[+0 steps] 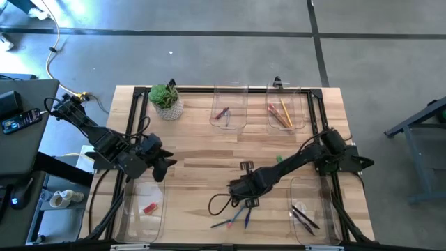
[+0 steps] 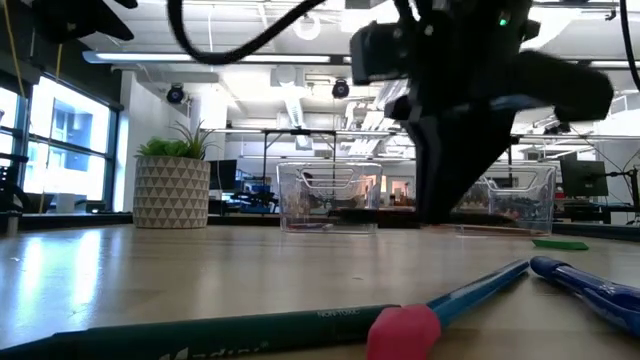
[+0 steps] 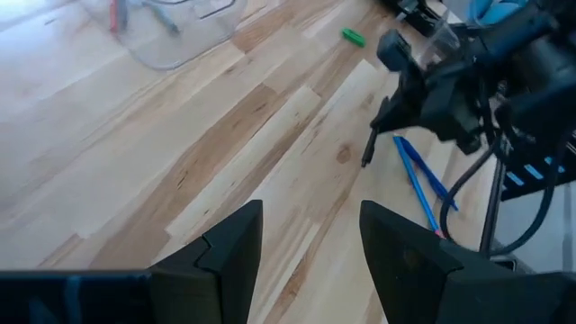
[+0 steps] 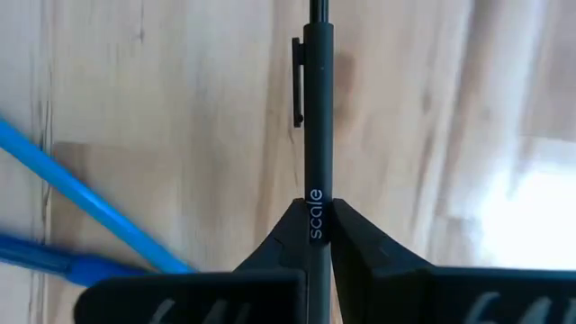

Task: Sort crayons/erasers/pens/pencils in bins
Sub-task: Put the black pen into the bottom right transparent bin

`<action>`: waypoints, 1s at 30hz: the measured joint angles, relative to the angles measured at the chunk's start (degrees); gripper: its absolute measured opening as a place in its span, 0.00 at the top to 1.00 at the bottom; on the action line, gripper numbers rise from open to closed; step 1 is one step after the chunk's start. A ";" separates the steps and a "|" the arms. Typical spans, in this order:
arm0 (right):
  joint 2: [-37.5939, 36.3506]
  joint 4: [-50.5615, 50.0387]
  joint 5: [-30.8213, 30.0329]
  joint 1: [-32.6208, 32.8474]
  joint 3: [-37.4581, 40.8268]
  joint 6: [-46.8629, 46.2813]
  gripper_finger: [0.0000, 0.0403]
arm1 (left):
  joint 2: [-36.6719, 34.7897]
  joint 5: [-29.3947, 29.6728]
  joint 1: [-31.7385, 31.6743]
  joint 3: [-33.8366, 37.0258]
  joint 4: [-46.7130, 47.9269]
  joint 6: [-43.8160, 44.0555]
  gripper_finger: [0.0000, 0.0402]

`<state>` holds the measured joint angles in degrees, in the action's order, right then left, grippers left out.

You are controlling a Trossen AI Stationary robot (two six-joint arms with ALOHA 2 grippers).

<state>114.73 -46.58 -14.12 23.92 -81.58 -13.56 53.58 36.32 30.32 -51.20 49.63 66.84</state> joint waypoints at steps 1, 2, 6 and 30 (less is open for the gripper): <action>-0.62 -0.75 -0.37 0.04 0.00 -1.31 0.99 | 0.00 -0.05 0.01 0.00 -0.49 -1.02 0.56; -1.35 -1.46 -0.48 0.07 0.00 -2.34 0.99 | 0.00 -0.05 0.01 0.00 -0.95 -1.96 0.56; -5.26 -4.07 -3.86 0.39 -0.04 -8.32 0.99 | 0.13 0.15 -0.02 0.00 -2.81 -5.44 0.56; -22.11 -38.59 -18.37 11.81 -0.02 -58.01 0.99 | 0.55 -8.33 -8.50 0.00 -14.57 -23.51 0.68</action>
<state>92.62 -85.17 -32.50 35.73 -81.60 -71.57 54.13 27.99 21.82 -51.20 35.06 43.33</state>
